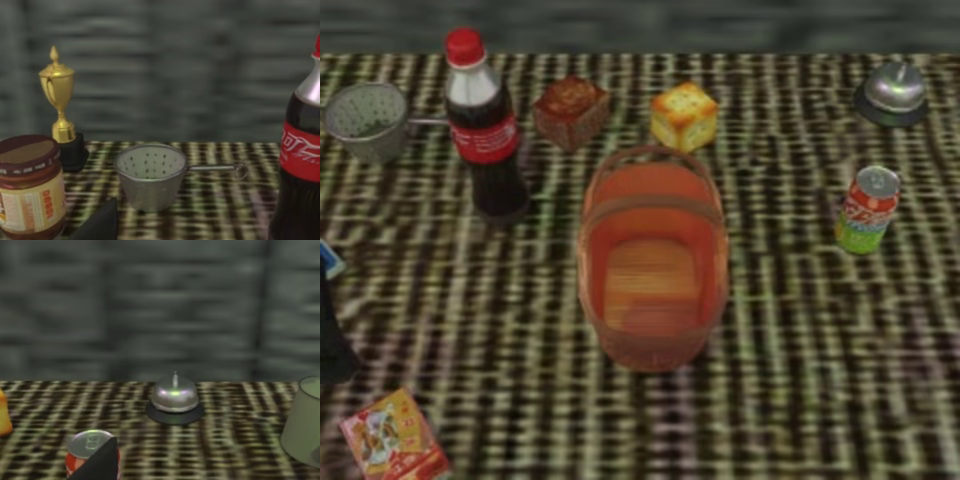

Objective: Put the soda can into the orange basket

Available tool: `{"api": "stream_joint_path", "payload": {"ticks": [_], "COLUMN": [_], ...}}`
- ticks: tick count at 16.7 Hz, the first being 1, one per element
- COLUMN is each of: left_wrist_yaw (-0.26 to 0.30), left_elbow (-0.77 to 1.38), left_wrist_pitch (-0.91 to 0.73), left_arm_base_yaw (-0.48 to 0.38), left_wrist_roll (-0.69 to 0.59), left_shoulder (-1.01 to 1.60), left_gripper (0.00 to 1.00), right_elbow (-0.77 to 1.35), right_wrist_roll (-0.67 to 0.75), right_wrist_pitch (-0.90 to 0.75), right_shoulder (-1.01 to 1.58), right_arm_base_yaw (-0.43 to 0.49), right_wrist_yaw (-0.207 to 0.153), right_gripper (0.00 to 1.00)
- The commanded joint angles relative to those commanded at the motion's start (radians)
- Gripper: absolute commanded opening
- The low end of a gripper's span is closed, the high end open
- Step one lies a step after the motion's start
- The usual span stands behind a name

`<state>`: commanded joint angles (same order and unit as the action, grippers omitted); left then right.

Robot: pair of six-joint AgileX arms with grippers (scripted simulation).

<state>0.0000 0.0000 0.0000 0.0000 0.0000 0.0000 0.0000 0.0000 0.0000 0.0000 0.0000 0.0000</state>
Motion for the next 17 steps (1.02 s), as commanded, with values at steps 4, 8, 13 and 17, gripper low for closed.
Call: {"api": "stream_joint_path", "payload": {"ticks": [4,8,13,17], "left_wrist_yaw": [0.0,0.0,0.0,0.0], "left_elbow": [0.0,0.0,0.0,0.0], "left_wrist_pitch": [0.0,0.0,0.0,0.0], "left_arm_base_yaw": [0.0,0.0,0.0,0.0], "left_wrist_roll": [0.0,0.0,0.0,0.0], "left_shoulder": [0.0,0.0,0.0,0.0], "left_gripper": [1.0,1.0,1.0,1.0], "right_elbow": [0.03,0.206,0.59,0.97], "right_wrist_roll": [-0.009,-0.06,-0.165,-0.265], "right_wrist_pitch": [-0.02,-0.135,-0.38,-0.614], "right_shoulder": [0.03,0.217,0.653,1.09], "right_arm_base_yaw": [0.007,0.037,0.078,0.107], "right_wrist_yaw": [-0.004,-0.014,-0.016,-0.008], "right_gripper": [1.0,1.0,1.0,1.0]}}
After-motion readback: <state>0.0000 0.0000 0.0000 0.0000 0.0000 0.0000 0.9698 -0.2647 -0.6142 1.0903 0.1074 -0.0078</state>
